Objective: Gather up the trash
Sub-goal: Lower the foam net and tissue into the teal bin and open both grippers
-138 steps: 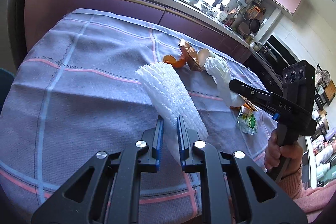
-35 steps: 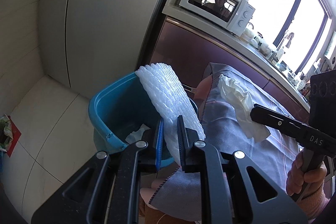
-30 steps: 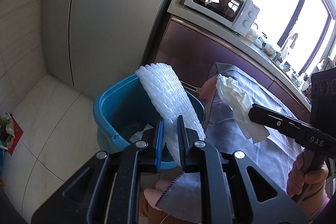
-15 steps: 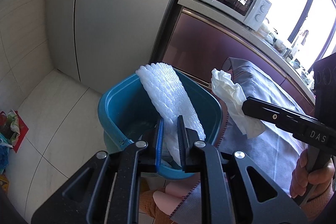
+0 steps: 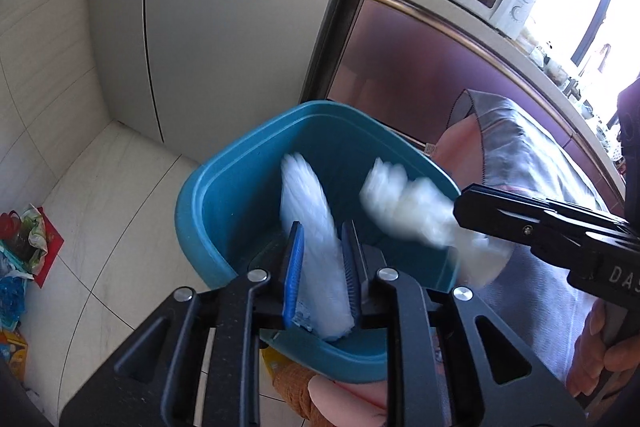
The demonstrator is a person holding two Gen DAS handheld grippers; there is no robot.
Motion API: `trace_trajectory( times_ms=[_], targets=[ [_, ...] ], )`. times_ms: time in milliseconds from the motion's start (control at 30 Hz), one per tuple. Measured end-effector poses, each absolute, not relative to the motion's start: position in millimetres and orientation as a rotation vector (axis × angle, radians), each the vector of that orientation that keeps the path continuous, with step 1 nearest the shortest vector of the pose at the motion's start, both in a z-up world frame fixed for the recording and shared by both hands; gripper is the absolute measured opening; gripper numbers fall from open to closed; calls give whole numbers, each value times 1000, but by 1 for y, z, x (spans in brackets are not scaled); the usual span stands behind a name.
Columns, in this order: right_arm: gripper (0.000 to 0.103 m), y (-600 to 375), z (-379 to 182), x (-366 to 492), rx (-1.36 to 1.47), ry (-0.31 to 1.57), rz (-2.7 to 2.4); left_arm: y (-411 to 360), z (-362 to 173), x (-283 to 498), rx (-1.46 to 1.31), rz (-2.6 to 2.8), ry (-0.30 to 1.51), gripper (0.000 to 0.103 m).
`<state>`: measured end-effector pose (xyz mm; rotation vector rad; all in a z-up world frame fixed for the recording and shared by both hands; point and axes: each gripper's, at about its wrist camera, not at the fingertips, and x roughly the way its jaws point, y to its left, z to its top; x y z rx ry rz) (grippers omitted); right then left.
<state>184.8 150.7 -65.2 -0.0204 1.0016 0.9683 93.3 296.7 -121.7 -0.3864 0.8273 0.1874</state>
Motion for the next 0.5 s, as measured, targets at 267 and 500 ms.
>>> trace_trajectory(
  times_ms=[267,500],
  targets=[
    [17,142,-67,189,10,1003,955,292,-121,90,-388,187,807,24],
    [26,106,-45,175,44,925,976,272,-91,73,-347,138,721,35]
  ],
)
